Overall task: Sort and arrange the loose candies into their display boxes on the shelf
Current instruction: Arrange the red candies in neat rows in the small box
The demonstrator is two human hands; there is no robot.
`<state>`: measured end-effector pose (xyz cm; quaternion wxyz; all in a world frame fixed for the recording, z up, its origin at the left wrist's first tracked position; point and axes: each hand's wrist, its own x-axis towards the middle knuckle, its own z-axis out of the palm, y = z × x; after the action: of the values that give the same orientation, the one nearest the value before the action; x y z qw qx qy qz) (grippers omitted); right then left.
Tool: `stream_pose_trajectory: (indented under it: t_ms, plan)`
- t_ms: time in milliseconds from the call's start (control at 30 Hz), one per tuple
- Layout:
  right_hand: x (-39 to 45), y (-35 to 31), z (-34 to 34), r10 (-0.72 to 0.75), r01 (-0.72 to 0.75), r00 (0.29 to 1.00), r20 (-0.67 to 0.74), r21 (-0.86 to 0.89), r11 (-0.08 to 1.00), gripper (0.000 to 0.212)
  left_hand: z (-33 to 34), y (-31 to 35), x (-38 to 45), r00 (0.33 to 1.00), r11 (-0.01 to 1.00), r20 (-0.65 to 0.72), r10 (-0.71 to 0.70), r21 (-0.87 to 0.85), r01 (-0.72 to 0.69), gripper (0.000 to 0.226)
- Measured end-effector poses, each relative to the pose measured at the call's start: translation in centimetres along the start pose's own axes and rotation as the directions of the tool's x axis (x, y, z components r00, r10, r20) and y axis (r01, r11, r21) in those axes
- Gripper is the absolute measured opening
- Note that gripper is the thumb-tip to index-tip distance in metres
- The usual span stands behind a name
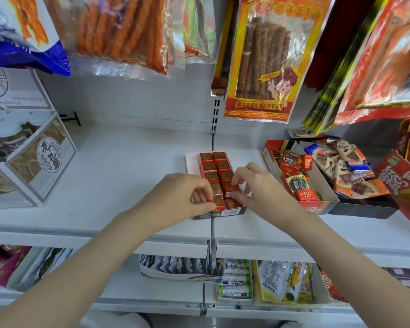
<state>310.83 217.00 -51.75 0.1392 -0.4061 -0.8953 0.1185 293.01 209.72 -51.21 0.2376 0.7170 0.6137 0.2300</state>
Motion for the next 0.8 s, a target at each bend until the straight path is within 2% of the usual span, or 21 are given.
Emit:
stream_pose_trajectory:
  t_ms: [200, 333, 400, 500, 600, 700, 800]
  plan:
    - [0.2, 0.2, -0.2, 0.038, -0.040, 0.999, 0.030, 0.073, 0.997, 0.019, 0.6, 0.2, 0.3, 0.999, 0.998, -0.038, -0.023, 0.050, 0.025, 0.015]
    - [0.0, 0.1, -1.2, 0.055, -0.047, 0.998, -0.038, 0.183, 0.982, 0.014, 0.4, 0.1, 0.2, 0.999, 0.999, -0.032, -0.042, -0.018, 0.041, 0.016]
    - [-0.1, -0.3, -1.3, 0.089, -0.084, 0.996, -0.004, 0.288, 0.954, 0.007, 0.4, 0.0, 0.2, 0.999, 0.998, -0.021, -0.044, -0.055, 0.043, 0.018]
    - [0.1, 0.1, -0.8, 0.163, -0.172, 0.985, 0.055, 0.348, 0.922, 0.005, 0.8, 0.1, 0.4, 0.999, 0.998, -0.017, -0.031, -0.055, 0.030, 0.017]
    - [0.2, 0.8, -0.6, 0.238, -0.272, 0.962, 0.132, 0.512, 0.815, 0.008, 1.5, 0.3, 0.7, 0.999, 1.000, -0.045, -0.017, -0.024, 0.016, 0.016]
    - [-0.1, 1.0, -0.7, 0.240, -0.346, 0.938, 0.249, 0.658, 0.668, 0.008, 1.8, 0.7, 1.1, 0.997, 1.000, -0.082, 0.002, 0.025, 0.000, 0.012]
    - [-0.3, 1.1, -0.6, 0.209, -0.348, 0.936, 0.283, 0.652, 0.674, 0.012, 1.9, 0.9, 1.5, 0.995, 0.993, -0.090, 0.044, 0.112, -0.034, 0.013]
